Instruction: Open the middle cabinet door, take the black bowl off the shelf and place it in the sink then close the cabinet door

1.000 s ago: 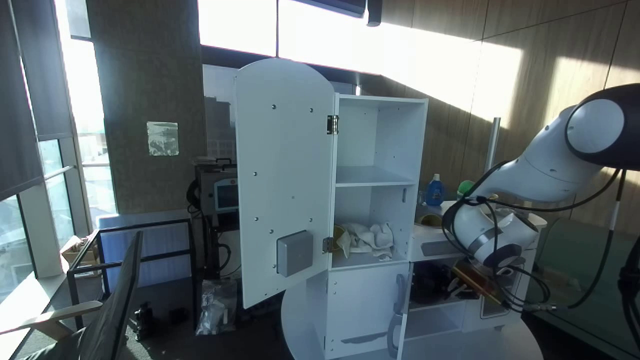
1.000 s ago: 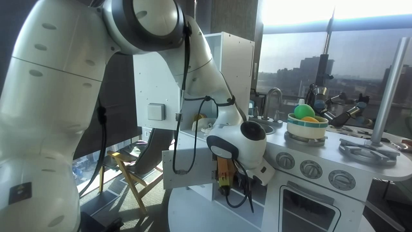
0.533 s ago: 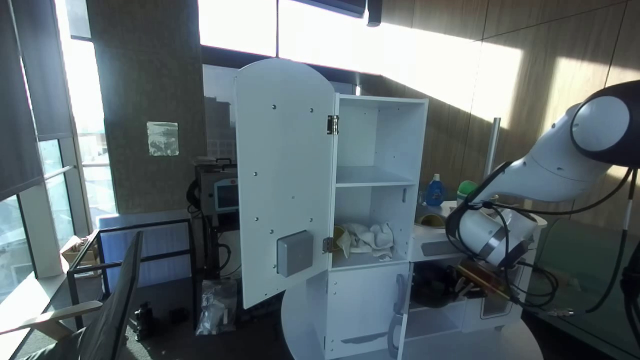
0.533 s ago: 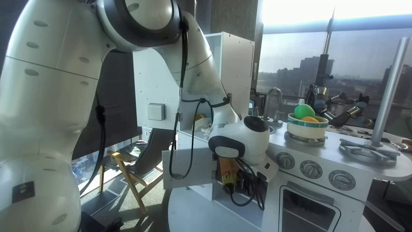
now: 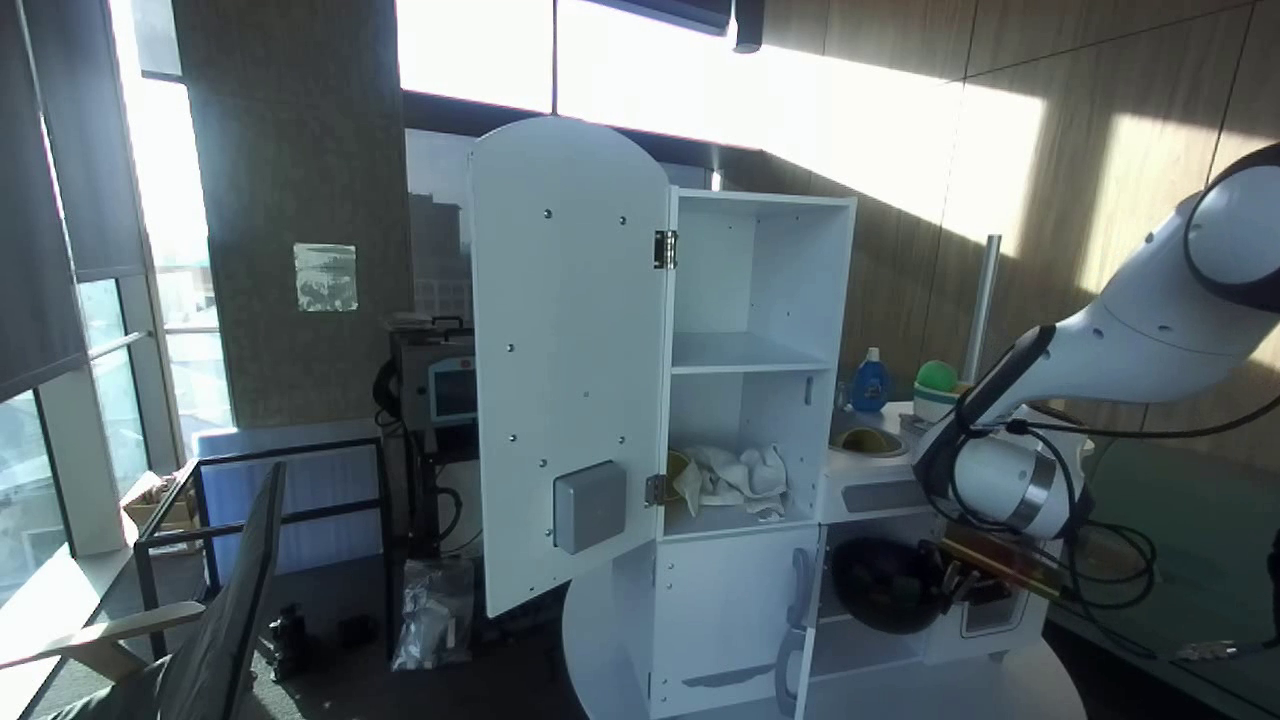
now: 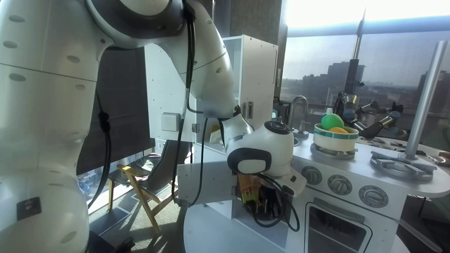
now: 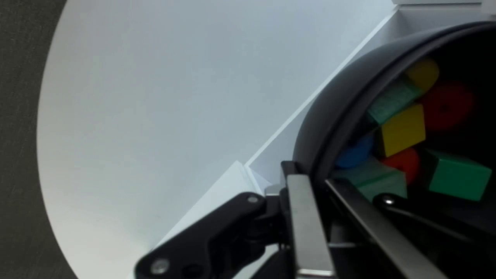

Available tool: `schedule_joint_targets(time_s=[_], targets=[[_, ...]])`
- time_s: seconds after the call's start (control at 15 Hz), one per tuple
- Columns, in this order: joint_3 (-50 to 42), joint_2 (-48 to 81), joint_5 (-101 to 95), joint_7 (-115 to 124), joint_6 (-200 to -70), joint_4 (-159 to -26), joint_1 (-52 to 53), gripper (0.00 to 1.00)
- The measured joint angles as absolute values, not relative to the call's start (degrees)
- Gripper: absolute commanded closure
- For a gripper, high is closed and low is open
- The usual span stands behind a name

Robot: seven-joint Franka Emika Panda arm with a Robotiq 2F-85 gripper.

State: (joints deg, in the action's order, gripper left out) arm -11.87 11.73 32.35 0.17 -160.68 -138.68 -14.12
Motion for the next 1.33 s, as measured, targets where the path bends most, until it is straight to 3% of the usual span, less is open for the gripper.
schedule_joint_targets(time_s=[0.6, 1.33], targets=[[-16.83, 5.54, 8.04, 6.22, -146.82, -141.83, -14.34, 0.96], [-16.25, -3.08, -0.35, 4.82, -131.44, -141.72, -14.29, 0.96]])
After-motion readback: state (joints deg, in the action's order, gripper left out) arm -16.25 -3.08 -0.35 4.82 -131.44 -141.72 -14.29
